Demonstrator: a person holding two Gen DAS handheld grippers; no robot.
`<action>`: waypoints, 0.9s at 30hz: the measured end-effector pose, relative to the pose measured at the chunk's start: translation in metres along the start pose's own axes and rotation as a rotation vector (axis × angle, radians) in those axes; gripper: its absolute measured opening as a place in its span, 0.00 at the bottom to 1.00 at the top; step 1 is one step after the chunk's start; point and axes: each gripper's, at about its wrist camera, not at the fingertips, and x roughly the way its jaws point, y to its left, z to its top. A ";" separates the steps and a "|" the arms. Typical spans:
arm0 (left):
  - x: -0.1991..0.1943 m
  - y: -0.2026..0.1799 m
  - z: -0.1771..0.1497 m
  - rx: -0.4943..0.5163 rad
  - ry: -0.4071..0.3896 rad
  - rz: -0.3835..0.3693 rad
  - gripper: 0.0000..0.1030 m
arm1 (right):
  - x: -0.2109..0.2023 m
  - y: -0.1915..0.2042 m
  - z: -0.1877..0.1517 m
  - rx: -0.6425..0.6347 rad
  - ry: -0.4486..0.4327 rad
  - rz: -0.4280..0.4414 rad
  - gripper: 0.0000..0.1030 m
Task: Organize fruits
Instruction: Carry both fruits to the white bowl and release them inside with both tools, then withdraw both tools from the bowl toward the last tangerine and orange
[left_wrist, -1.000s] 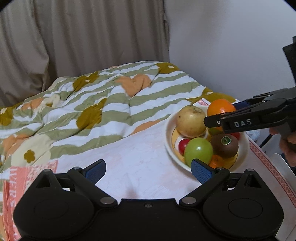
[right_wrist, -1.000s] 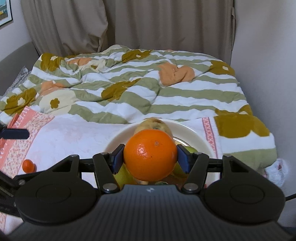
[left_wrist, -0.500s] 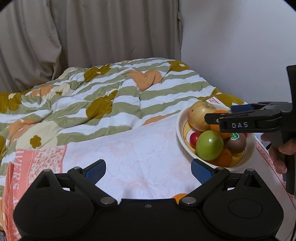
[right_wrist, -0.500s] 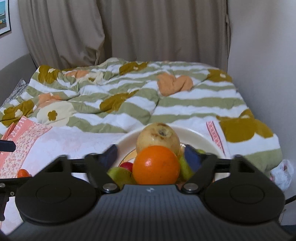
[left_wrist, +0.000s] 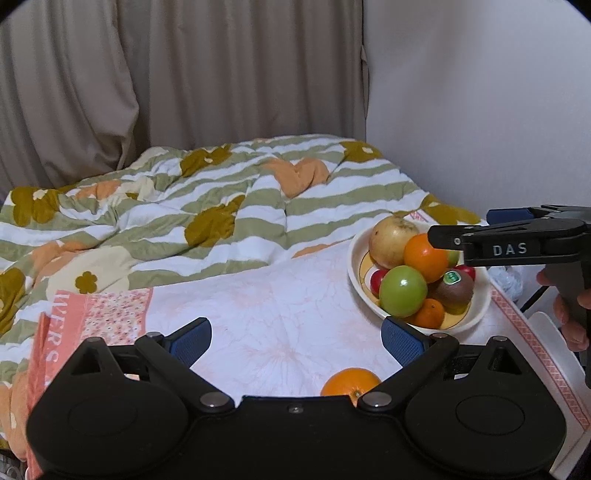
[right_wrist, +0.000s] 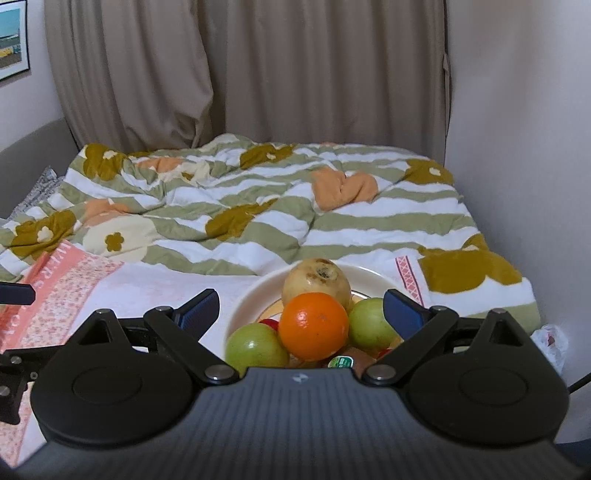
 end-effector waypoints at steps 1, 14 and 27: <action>-0.006 0.000 -0.001 0.001 -0.009 0.004 0.98 | -0.008 0.002 0.001 -0.004 -0.007 0.000 1.00; -0.097 0.017 -0.031 -0.029 -0.121 0.139 0.98 | -0.095 0.046 0.004 -0.060 -0.058 0.050 1.00; -0.113 0.081 -0.069 -0.093 -0.089 0.216 1.00 | -0.088 0.105 -0.034 -0.081 0.021 0.056 1.00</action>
